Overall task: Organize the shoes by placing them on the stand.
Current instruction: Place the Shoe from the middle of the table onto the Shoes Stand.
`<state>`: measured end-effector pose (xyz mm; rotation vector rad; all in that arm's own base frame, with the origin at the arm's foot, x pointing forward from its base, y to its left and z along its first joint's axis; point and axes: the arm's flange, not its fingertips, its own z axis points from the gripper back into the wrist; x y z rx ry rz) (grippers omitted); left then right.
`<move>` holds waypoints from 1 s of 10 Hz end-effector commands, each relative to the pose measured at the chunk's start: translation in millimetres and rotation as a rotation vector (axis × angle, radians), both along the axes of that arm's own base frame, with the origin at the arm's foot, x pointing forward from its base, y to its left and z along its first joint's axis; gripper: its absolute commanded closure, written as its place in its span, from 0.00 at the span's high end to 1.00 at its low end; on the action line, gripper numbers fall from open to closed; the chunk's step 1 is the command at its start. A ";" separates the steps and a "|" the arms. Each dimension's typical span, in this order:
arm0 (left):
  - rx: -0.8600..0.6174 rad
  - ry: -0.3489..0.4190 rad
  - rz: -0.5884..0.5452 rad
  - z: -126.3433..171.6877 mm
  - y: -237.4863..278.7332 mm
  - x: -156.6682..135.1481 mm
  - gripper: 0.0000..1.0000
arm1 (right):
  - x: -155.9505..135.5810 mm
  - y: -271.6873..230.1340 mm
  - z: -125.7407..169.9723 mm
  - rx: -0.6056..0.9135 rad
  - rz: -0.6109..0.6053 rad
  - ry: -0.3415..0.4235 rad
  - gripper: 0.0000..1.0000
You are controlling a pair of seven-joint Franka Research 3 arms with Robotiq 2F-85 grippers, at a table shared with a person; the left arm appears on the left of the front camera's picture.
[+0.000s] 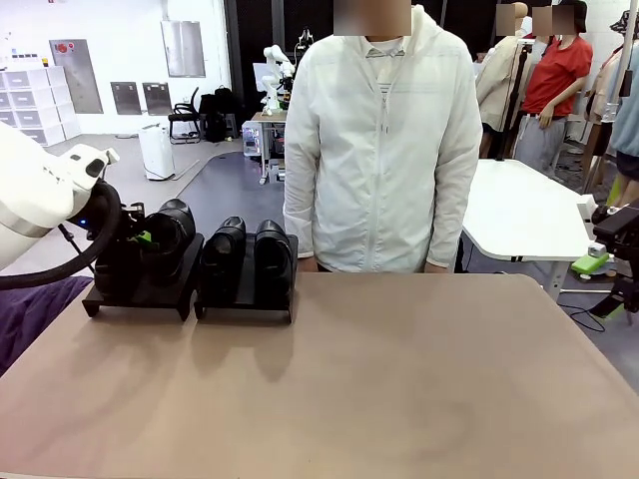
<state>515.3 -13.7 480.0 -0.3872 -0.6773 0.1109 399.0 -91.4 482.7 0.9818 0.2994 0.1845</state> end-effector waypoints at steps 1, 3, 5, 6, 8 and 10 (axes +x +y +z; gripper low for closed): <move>0.000 0.002 0.001 -0.9 -0.1 0.9 0.00 | 1.3 -0.3 4.6 -0.018 -0.002 0.010 1.00; 0.052 -0.014 -0.010 -2.6 6.4 21.7 0.00 | 1.3 -0.3 4.6 -0.018 -0.002 0.010 1.00; 0.064 -0.039 -0.011 -7.9 5.9 34.5 0.00 | 1.3 -0.3 4.6 -0.018 -0.002 0.010 1.00; 0.068 -0.077 0.005 -11.3 6.2 39.5 0.00 | 1.3 -0.3 4.6 -0.018 -0.002 0.010 1.00; 0.111 -0.116 0.062 -22.0 9.9 54.0 0.00 | 1.3 -0.3 4.6 -0.018 -0.002 0.010 1.00; 0.134 -0.092 0.065 -32.3 11.2 61.4 0.00 | 1.3 -0.3 4.6 -0.018 -0.002 0.010 1.00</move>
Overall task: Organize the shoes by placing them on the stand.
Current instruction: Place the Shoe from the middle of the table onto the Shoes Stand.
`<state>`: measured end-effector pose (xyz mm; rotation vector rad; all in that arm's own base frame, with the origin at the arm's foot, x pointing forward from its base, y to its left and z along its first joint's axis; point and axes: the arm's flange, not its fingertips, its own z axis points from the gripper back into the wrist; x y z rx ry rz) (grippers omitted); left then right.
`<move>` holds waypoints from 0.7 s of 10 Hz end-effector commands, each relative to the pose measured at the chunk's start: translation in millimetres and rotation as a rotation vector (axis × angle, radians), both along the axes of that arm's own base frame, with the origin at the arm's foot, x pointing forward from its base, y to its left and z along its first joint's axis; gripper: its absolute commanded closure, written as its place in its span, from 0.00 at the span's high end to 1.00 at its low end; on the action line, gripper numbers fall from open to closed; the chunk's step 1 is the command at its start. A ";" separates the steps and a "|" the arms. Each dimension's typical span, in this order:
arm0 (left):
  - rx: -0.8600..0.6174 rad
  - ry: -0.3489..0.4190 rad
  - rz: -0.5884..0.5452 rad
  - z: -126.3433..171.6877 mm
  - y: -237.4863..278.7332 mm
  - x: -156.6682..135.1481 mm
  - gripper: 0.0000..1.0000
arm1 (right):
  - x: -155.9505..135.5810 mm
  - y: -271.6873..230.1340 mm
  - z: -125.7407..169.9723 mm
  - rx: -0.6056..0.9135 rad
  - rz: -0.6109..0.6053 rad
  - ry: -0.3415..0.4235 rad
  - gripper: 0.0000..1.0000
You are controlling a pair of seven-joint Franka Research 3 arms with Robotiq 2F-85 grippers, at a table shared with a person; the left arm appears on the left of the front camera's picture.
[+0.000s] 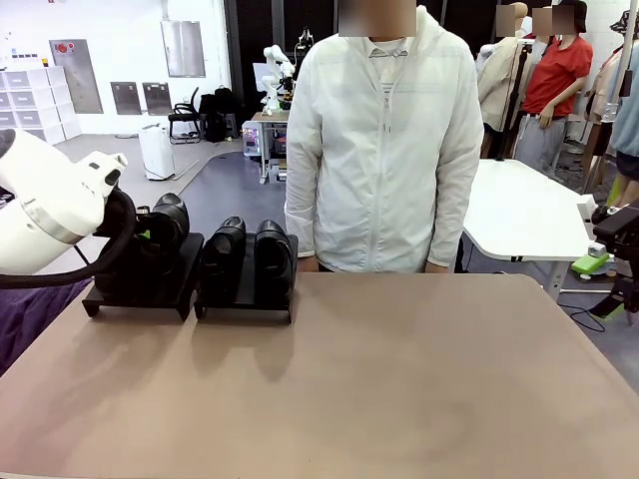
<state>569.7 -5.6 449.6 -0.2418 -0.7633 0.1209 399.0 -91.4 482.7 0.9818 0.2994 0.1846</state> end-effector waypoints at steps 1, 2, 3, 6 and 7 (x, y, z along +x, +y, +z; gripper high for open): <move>0.014 -0.015 -0.014 -4.9 3.1 8.5 0.00 | 1.3 -0.3 4.6 -0.018 -0.002 0.010 1.00; 0.013 -0.007 -0.019 -8.3 3.5 11.2 0.00 | 1.3 -0.3 4.6 -0.018 -0.002 0.010 1.00; 0.023 0.000 -0.020 -11.2 3.5 13.7 0.00 | 1.3 -0.3 4.6 -0.018 -0.002 0.010 1.00; 0.020 0.003 -0.022 -11.9 3.7 13.7 1.00 | 1.3 -0.3 4.6 -0.018 -0.002 0.010 1.00; 0.021 0.001 -0.021 -11.8 4.3 13.3 1.00 | 1.3 -0.3 4.6 -0.018 -0.002 0.010 1.00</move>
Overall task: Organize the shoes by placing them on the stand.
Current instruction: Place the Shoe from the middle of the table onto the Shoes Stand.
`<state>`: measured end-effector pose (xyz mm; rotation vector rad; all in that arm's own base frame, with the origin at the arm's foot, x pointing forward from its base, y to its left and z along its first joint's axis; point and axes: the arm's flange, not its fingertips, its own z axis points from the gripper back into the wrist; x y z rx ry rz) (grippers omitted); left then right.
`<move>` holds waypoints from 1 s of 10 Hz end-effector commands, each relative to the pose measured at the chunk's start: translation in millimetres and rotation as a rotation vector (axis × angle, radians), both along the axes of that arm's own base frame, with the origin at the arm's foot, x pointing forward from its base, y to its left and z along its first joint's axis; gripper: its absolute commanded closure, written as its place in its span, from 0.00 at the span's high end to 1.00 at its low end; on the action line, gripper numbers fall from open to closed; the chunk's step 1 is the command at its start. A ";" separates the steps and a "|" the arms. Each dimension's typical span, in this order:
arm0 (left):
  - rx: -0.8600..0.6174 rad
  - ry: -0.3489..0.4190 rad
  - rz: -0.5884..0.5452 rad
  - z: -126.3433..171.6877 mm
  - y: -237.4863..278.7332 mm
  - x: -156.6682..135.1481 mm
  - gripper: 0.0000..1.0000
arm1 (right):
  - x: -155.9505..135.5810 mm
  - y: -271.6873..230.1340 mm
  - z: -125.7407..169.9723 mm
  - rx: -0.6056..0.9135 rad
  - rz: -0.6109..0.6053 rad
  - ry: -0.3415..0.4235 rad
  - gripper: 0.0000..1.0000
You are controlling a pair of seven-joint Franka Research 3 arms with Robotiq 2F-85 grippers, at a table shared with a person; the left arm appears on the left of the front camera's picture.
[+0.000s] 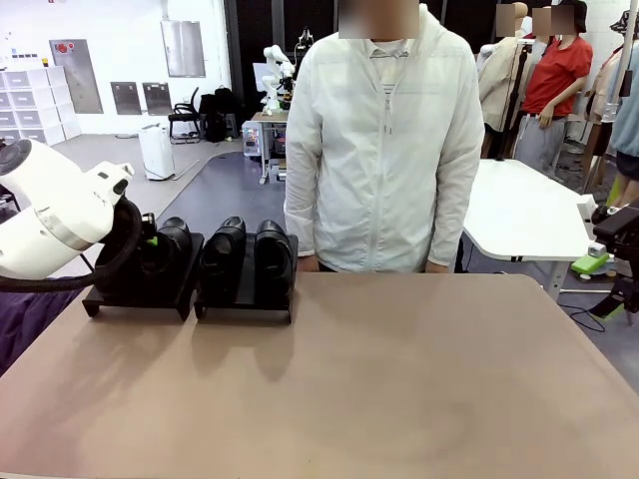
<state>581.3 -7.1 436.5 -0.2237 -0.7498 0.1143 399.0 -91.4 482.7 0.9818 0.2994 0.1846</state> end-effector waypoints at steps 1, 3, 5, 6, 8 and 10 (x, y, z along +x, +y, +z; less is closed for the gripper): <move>0.003 -0.020 -0.020 2.2 6.3 1.4 1.00 | 1.3 -0.3 4.6 -0.018 -0.002 0.010 1.00; 0.043 -0.034 -0.014 12.6 2.8 -6.5 1.00 | 1.3 -0.3 4.6 -0.018 -0.002 0.010 1.00; 0.084 -0.037 -0.043 32.4 -5.3 -29.0 1.00 | 1.3 -0.3 4.6 -0.018 -0.002 0.010 1.00; 0.069 -0.009 -0.090 45.8 -6.9 -39.5 1.00 | 1.3 -0.3 4.6 -0.018 -0.002 0.010 1.00; 0.047 0.129 -0.078 95.2 0.0 -54.4 1.00 | 1.3 -0.3 4.6 -0.018 -0.002 0.010 1.00; 0.053 0.251 -0.133 155.9 8.4 -64.8 1.00 | 1.3 -0.3 4.6 -0.018 -0.002 0.010 1.00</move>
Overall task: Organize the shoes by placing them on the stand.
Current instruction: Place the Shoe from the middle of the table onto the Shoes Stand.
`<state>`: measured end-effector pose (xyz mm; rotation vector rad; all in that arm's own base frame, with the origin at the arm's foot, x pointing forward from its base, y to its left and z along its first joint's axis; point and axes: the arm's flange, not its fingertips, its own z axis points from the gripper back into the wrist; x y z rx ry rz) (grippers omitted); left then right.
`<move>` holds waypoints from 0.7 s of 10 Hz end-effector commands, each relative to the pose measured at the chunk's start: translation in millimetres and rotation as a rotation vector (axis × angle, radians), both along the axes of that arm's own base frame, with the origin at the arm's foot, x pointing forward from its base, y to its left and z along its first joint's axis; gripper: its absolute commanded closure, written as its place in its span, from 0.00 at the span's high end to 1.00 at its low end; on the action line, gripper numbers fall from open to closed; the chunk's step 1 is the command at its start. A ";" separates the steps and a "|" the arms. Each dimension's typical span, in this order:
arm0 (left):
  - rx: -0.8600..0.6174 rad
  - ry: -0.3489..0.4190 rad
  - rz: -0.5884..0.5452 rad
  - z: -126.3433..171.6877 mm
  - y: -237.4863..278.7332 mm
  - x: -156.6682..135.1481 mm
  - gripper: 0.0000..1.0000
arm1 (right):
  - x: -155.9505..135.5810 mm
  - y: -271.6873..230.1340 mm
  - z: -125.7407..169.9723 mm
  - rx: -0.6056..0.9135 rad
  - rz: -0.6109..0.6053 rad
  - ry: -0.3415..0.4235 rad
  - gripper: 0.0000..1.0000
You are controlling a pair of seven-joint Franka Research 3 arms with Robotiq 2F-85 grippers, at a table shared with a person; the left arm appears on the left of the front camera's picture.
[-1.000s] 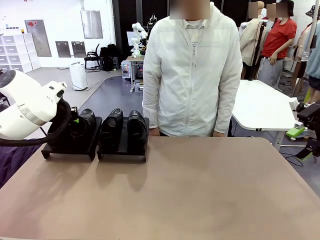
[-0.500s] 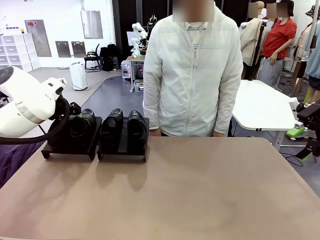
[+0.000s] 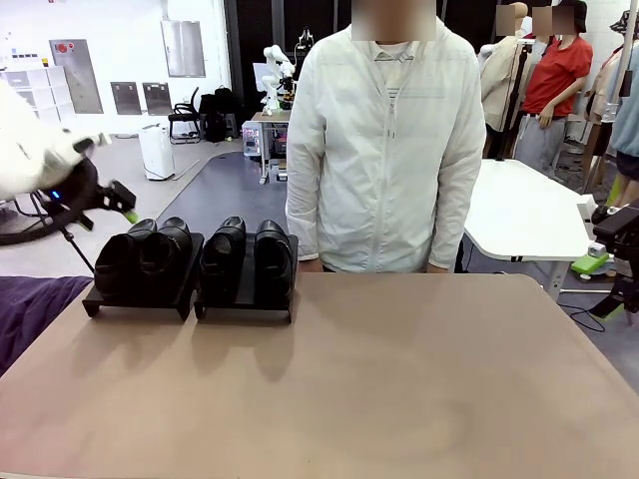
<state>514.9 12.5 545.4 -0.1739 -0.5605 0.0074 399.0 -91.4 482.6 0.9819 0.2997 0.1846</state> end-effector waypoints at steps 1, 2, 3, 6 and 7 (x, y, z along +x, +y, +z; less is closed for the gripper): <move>0.014 0.190 -0.035 82.5 -7.5 -4.8 1.00 | 1.2 -0.4 4.7 -0.018 -0.003 0.010 1.00; 0.024 0.266 -0.037 95.1 -5.1 -11.7 1.00 | 1.2 -0.4 4.7 -0.018 -0.003 0.010 1.00; 0.026 0.327 -0.074 93.5 -3.3 -26.5 1.00 | 1.2 -0.4 4.7 -0.018 -0.003 0.010 1.00; -0.053 0.374 -0.186 21.6 13.2 -132.8 1.00 | 1.2 -0.4 4.7 -0.018 -0.003 0.010 1.00; -0.137 0.327 -0.141 -5.6 24.6 -164.9 1.00 | 1.2 -0.4 4.7 -0.018 -0.003 0.010 1.00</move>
